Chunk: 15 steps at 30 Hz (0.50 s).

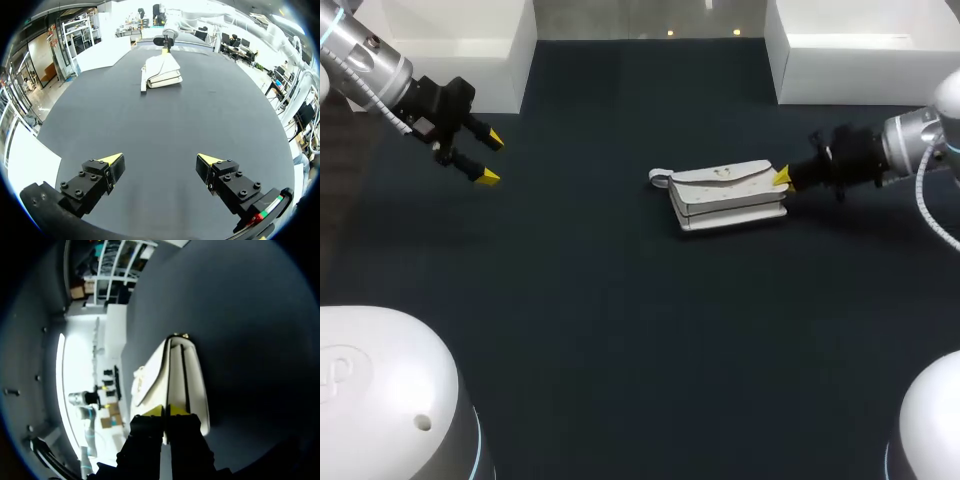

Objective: Pick up the bag, open it, inspect its contents, close it, and place it on the opposite side

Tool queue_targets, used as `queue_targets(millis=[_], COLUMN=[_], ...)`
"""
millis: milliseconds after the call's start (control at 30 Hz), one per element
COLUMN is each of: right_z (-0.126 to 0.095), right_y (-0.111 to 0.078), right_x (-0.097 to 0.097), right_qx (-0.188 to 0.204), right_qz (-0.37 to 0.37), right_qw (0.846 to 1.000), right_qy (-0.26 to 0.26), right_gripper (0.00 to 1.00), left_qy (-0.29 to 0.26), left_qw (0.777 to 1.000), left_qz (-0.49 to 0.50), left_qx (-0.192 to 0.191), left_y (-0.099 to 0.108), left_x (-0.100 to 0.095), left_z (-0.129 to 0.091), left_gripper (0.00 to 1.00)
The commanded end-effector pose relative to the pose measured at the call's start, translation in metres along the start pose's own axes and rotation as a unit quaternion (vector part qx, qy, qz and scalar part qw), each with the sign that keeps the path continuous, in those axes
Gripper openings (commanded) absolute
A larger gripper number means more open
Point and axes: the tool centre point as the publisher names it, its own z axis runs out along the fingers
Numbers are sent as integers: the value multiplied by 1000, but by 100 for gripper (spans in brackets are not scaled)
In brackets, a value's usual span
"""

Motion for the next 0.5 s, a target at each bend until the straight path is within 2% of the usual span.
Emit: queue_targets(millis=[33, 300, 500], right_z=[16, 34, 38], right_y=[-10, -18, -22], right_x=[1, 3, 8], right_qx=[-214, -202, -186], right_qz=[0, 2, 1], right_qw=[977, 979, 982], right_qy=[2, 15, 17], right_gripper=[0, 0, 0], left_qy=[-1, -1, -1], left_qw=[1000, 1000, 1000], left_qz=[0, 0, 0], left_qx=[1, 1, 1], left_y=[1, 1, 1], left_x=[0, 0, 0], left_z=[1, 1, 1], left_gripper=[100, 100, 100])
